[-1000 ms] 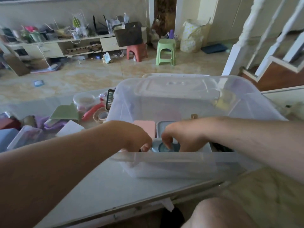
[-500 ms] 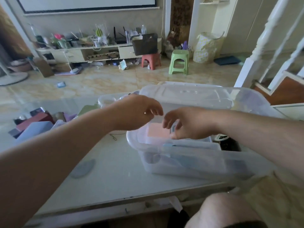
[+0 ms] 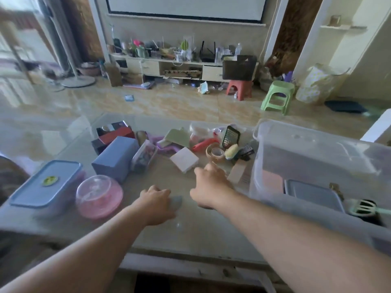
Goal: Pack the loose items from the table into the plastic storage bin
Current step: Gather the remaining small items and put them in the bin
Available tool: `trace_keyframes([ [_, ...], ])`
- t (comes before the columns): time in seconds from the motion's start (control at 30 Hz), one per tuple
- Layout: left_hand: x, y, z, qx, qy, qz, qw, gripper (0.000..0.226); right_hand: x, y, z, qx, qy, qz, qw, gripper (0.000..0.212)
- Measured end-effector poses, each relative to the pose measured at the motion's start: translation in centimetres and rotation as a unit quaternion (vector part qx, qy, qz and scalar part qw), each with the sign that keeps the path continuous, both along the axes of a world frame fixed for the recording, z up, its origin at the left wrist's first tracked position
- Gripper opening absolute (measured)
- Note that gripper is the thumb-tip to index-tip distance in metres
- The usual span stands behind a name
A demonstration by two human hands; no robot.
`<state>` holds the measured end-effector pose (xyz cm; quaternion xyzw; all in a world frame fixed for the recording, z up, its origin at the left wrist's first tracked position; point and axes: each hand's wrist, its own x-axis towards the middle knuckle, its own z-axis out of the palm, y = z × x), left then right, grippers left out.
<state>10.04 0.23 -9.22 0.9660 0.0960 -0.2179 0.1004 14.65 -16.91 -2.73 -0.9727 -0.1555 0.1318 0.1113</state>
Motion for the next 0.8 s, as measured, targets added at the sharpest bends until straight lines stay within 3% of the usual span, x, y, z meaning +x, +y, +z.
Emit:
trace_keyframes([
  [0.1,0.1,0.5,-1.0,0.028,0.005,-0.038,0.999,0.079,2.5,0.5,-4.3,-0.05,0.004,-0.114,0.992,0.058],
  [0.23,0.4,0.2,-1.0,0.01,-0.019,-0.067,0.998,0.062,5.5,-0.3,-6.9,-0.044,0.005,-0.247,0.968,0.065],
  [0.4,2.3,-1.1,-0.8,0.005,-0.029,-0.109,0.994,0.053,8.9,-2.2,-8.3,-0.073,0.029,-0.313,0.946,0.078],
  [0.5,3.4,-1.5,-0.6,-0.004,-0.054,-0.118,0.991,0.045,10.1,-2.6,-9.5,-0.113,0.057,-0.299,0.946,0.067],
  [0.6,4.3,-1.1,-0.7,-0.015,-0.047,-0.108,0.993,0.037,9.9,-2.7,-9.7,-0.136,0.022,-0.275,0.952,0.06],
  [0.8,4.5,0.6,-1.2,0.016,-0.006,-0.105,0.994,0.073,8.4,-2.7,-8.9,0.036,-0.055,-0.325,0.943,0.032],
])
